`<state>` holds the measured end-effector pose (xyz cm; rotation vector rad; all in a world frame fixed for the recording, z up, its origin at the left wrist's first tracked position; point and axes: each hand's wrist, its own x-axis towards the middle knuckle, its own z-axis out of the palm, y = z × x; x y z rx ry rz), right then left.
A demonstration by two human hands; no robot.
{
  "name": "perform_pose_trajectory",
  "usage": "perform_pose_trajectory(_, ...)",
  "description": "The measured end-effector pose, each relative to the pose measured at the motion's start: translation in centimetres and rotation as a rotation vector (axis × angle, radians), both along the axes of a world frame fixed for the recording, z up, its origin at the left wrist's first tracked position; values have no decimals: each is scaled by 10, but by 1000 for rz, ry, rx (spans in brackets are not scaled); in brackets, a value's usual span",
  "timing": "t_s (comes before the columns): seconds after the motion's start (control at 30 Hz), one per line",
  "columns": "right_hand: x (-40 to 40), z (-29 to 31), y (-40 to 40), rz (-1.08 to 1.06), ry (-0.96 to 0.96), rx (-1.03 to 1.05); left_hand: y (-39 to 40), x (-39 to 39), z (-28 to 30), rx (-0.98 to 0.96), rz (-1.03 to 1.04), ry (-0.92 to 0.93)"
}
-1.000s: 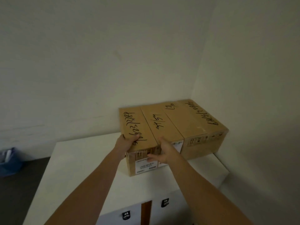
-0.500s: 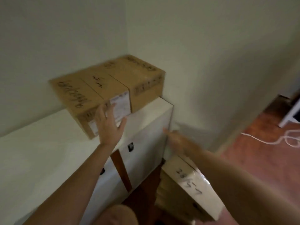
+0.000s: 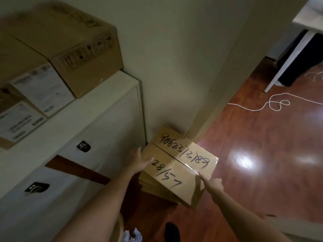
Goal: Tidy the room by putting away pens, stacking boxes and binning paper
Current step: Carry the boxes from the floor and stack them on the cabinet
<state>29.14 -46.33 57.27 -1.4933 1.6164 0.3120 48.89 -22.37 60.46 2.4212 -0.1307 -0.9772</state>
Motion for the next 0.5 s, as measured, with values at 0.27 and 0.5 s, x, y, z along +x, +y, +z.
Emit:
perform_pose_trajectory(0.27, 1, -26, -19, 6, -354, 352, -25, 12, -45, -67, 252, 131)
perform_pose_trajectory(0.5, -4, 7, -40, 157, -307, 421, -22, -14, -17, -71, 240, -2)
